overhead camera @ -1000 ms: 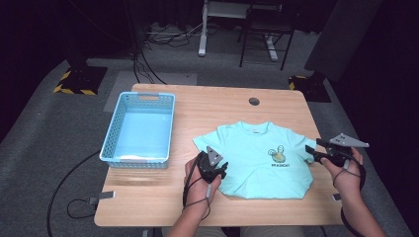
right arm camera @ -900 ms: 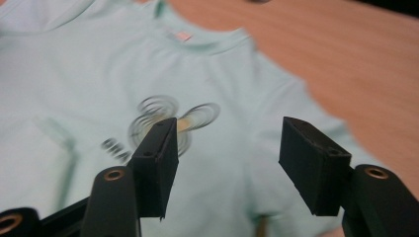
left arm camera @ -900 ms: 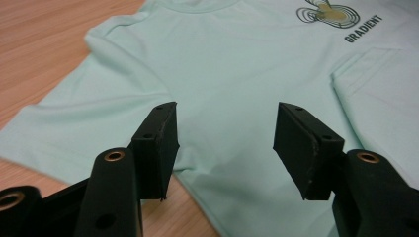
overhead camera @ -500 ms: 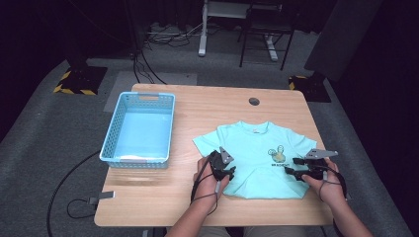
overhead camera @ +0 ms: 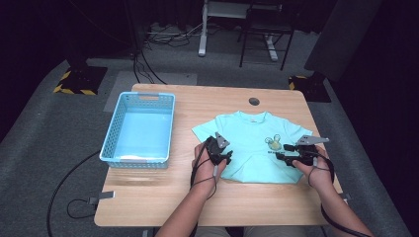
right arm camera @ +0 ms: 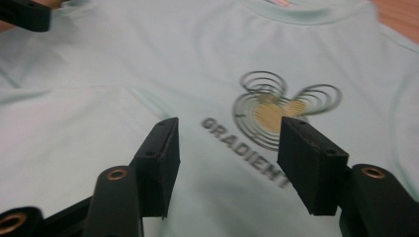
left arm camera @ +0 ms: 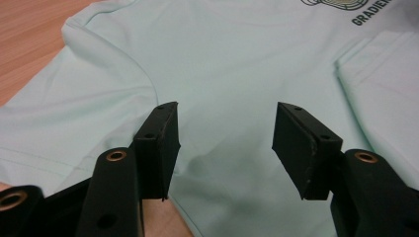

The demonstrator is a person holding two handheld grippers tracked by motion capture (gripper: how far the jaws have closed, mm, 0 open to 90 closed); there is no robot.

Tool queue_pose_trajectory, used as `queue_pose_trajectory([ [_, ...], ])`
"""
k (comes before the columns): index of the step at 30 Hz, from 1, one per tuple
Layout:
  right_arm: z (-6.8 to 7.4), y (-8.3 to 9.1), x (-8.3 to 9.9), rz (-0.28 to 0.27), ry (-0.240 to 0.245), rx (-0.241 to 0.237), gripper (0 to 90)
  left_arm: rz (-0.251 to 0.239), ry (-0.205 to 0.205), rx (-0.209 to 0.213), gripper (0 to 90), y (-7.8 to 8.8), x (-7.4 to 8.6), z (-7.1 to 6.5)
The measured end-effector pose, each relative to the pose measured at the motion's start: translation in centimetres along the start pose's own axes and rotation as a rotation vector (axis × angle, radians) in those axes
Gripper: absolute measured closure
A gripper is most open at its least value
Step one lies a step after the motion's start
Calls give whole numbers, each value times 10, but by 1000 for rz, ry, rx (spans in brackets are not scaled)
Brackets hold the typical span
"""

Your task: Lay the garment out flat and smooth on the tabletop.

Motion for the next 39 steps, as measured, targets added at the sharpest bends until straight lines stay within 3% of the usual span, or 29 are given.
queue_pose_trajectory([
  [4,18,-4,-9,3,47,-56,416,7,-13,6,427,9,7,-8],
  [8,28,-10,-15,12,75,-87,416,-3,-1,2,420,23,14,-12],
  [21,50,-41,-31,84,200,-174,444,-16,74,-74,418,66,48,-1],
  [24,52,-46,-30,113,219,-189,513,-15,82,-84,419,71,51,2],
  [31,60,-42,-27,140,266,-201,867,-21,89,-90,420,77,54,2],
  [39,63,-29,-33,112,272,-182,891,-33,80,-84,423,78,51,-1],
])
Point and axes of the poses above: each handheld gripper's, and its own axes: y roughly backward along the jaws, x roughly out of its underside, z roughly to its left, the point moved 1 cm from there along -y, roughly forward along the jaws, and after that the axes turned 2 degrees about y, right-handed, at the moved point
